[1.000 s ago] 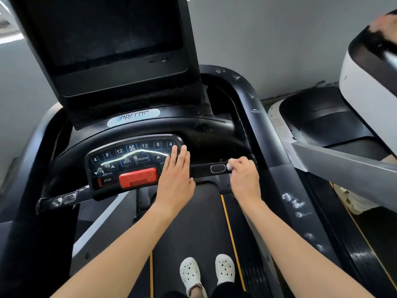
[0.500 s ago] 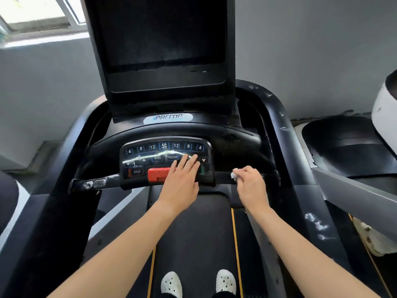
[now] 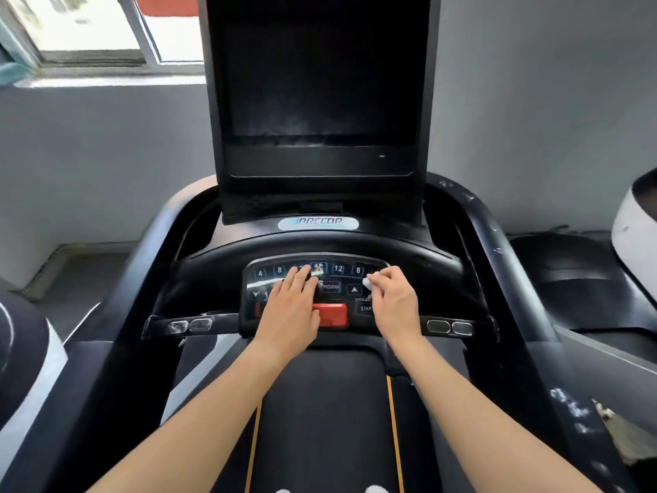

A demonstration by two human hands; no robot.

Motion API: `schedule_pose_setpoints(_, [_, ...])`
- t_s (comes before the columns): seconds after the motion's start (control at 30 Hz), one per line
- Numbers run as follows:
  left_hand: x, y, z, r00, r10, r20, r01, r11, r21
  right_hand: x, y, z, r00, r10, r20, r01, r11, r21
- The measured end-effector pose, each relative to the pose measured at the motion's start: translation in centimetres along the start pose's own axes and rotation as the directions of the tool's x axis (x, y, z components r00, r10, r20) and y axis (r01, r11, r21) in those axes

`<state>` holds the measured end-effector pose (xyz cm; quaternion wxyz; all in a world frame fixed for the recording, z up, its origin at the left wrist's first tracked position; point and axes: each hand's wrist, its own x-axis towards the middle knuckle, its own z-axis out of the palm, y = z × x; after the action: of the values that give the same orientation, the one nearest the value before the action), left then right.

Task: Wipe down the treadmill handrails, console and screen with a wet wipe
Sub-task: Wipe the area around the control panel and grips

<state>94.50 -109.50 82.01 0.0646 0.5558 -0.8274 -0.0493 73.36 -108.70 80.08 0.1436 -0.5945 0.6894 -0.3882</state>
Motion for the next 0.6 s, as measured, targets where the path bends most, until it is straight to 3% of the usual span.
schedule_pose_setpoints(0.13, [0.6,-1.2,0.0,1.000,0.007,0.000,-0.007,1.000,0.000,-0.5,0.3,0.7,0.973,-0.189,0.132,0.204,0.973,-0.108])
schedule_pose_setpoints(0.2, [0.9,-1.5,-0.1,1.000,0.002,-0.013,-0.002,1.000,-0.014,0.0,0.6,0.0,0.969,-0.227,0.099,0.241,0.955,-0.174])
schedule_pose_setpoints(0.33, [1.4,-2.6,-0.5,1.000,-0.011,-0.006,0.010,0.999,-0.034,1.4,-0.2,-0.2,0.989,0.041,-0.142,-0.053,0.995,-0.079])
schedule_pose_setpoints(0.4, [1.6,-3.4,-0.6,1.000,-0.009,0.022,0.010,1.000,-0.030,1.7,-1.4,0.9,0.977,0.075,-0.201,-0.085,0.995,-0.046])
schedule_pose_setpoints(0.47, [1.7,-4.0,-0.5,0.999,0.001,0.034,0.000,1.000,-0.028,1.8,-2.7,2.1,0.988,-0.020,-0.155,0.009,0.997,-0.070])
schedule_pose_setpoints(0.6, [2.1,-4.3,-0.6,0.999,0.021,0.026,-0.020,0.999,-0.035,1.9,-3.9,3.3,0.969,-0.239,0.067,0.246,0.961,-0.127])
